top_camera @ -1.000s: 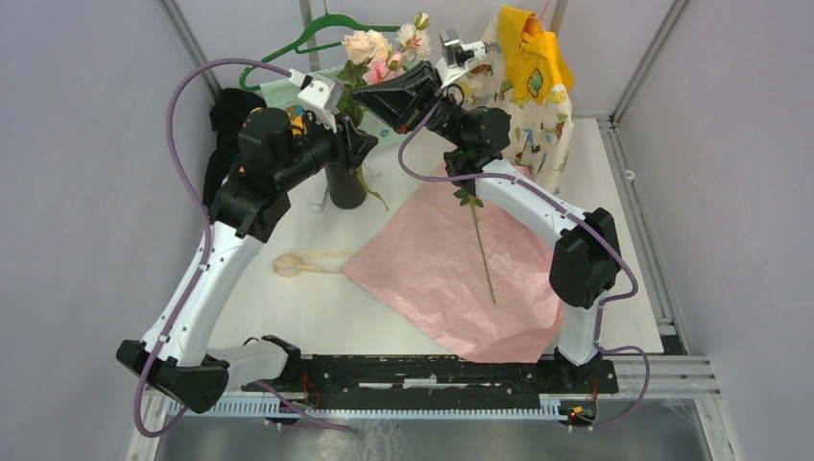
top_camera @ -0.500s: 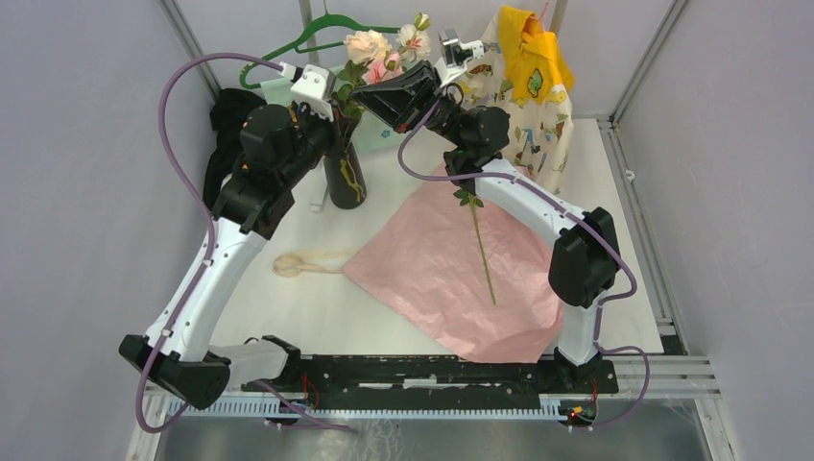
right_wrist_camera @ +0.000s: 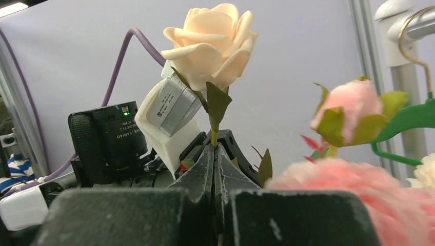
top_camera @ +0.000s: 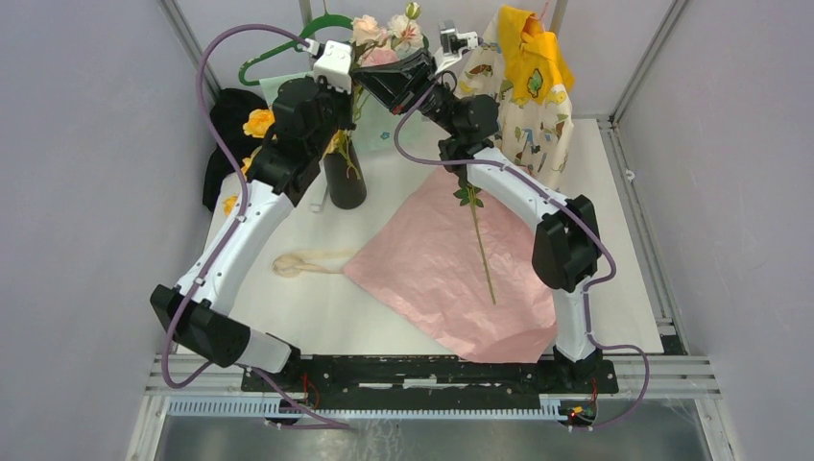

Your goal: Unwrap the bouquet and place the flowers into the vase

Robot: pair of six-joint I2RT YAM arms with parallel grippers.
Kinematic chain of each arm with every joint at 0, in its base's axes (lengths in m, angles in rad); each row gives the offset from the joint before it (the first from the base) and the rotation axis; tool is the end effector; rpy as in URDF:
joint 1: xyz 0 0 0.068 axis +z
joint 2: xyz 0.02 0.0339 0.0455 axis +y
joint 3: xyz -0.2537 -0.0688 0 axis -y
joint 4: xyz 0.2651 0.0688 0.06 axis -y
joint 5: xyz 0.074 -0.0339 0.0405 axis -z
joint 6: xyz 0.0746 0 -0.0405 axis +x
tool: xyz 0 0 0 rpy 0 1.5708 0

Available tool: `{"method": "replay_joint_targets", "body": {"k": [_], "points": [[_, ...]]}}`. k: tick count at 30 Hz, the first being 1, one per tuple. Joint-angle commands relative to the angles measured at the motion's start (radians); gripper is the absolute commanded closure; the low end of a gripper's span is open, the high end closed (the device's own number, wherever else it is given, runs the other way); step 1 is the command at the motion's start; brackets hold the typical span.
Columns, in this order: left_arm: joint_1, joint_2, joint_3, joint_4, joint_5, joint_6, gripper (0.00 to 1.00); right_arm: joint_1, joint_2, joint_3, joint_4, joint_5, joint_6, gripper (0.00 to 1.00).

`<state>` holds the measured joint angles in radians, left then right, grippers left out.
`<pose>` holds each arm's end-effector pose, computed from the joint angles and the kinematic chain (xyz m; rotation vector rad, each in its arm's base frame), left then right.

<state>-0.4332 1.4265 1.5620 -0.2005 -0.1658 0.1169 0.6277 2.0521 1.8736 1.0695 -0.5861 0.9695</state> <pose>0.3549 -0.1506 0.4502 0.3208 1.6042 -0.1069 0.3761 0.3239 0.4562 -0.5045 0.8503 1.6819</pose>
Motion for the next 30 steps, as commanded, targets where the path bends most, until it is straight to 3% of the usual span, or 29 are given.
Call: {"method": "replay_joint_targets", "body": {"k": [1, 11, 21, 30], "points": [[0.004, 0.061, 0.090, 0.030, -0.084, 0.113, 0.98, 0.024, 0.003, 0.106, 0.080, -0.048, 0.017, 1.00], [0.004, 0.104, 0.193, 0.056, -0.141, 0.191, 0.98, 0.019, 0.019, 0.122, 0.134, -0.031, 0.015, 1.00], [0.002, 0.099, 0.207, 0.098, -0.075, 0.196, 0.98, 0.019, 0.022, 0.136, 0.167, -0.017, 0.020, 1.00], [0.003, 0.065, 0.177, 0.125, 0.057, 0.115, 0.98, 0.020, 0.000, 0.159, 0.160, -0.031, 0.018, 1.00]]}}
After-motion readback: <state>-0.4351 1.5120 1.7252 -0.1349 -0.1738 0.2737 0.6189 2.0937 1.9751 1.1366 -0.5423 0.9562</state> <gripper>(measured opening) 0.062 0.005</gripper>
